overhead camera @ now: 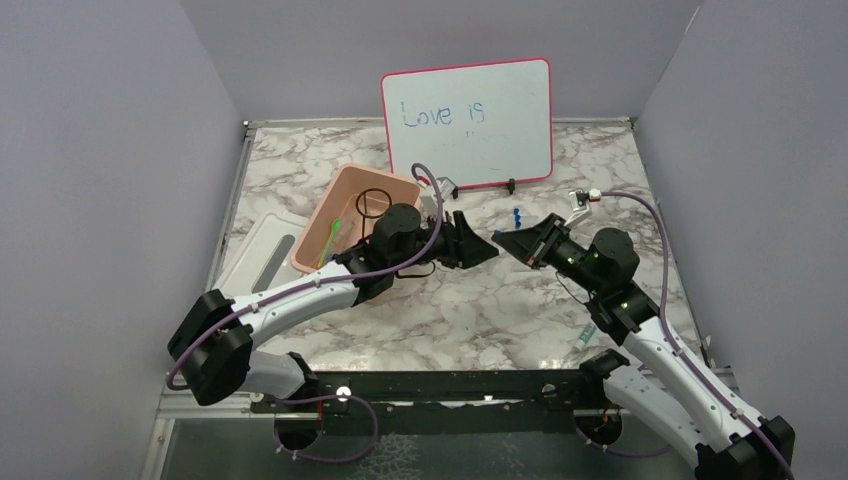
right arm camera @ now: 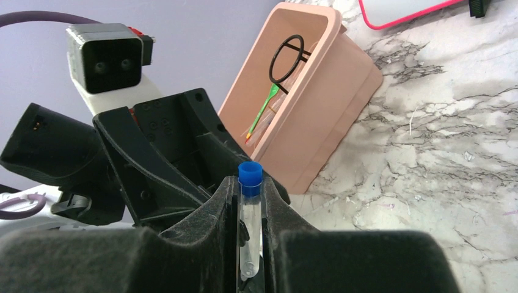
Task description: Organize the chemistry lab equipment
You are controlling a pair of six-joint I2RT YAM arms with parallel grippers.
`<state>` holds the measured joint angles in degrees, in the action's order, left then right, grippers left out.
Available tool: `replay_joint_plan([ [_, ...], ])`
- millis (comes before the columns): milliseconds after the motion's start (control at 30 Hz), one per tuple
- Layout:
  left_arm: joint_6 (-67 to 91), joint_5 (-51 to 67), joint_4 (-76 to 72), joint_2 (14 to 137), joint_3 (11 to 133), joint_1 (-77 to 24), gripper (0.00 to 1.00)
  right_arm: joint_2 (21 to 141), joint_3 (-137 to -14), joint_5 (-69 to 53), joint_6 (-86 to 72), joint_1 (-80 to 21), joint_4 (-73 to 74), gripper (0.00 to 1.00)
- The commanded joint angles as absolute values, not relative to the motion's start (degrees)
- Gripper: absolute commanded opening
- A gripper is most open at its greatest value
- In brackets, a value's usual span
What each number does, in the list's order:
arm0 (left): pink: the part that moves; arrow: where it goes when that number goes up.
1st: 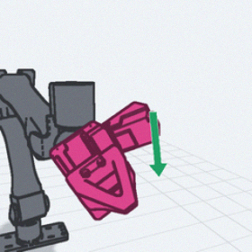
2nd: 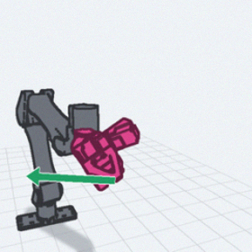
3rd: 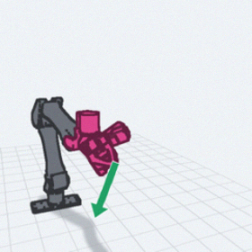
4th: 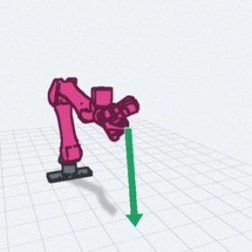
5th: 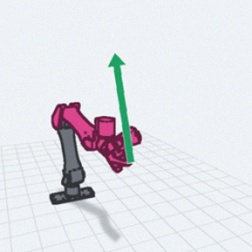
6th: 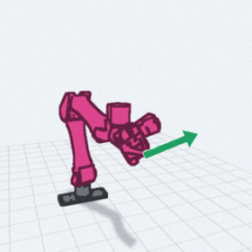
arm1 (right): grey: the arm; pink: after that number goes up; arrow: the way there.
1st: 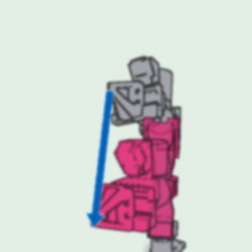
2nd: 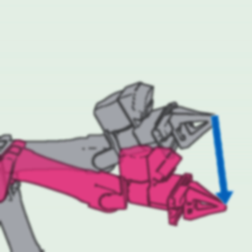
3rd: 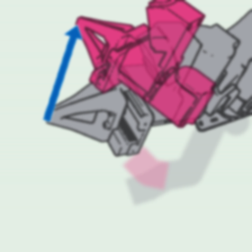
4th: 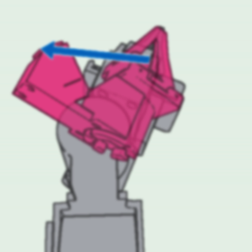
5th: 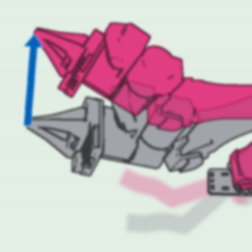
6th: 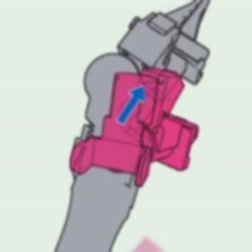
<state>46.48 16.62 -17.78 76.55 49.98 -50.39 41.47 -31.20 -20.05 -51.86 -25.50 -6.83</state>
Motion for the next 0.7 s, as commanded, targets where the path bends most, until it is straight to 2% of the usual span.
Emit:
replay_joint_plan([
  [0, 45.08, 21.33, -20.85, 76.34, 51.08, -51.01, 0.41, 41.42, -31.70, -21.82, -52.17, -25.39, -9.44, 0.10],
  [133, 43.10, 23.84, -21.42, 75.49, 49.65, -51.45, 0.32, 41.95, -31.98, -22.05, -51.54, -25.34, -9.03, 0.10],
  [300, 39.98, 24.76, -21.34, 74.27, 48.91, -51.54, 0.13, 42.36, -32.70, -22.51, -50.70, -25.35, -8.12, 0.12],
  [333, 39.08, 24.78, -21.28, 73.99, 48.85, -51.55, 0.11, 42.44, -33.13, -22.58, -50.29, -25.36, -7.35, 0.14],
  [433, 34.17, 25.32, -20.96, 72.74, 48.54, -51.52, 0.06, 42.77, -35.53, -22.01, -47.67, -25.37, -2.87, 0.32],
  [467, 31.90, 25.58, -20.63, 72.16, 48.40, -51.52, 0.06, 43.19, -36.87, -21.81, -46.33, -25.40, -0.64, 0.36],
  [667, 16.37, 24.41, -11.56, 69.09, 50.16, -51.53, 0.05, 47.52, -47.33, -25.07, -37.75, -25.35, 16.81, 0.42],
])
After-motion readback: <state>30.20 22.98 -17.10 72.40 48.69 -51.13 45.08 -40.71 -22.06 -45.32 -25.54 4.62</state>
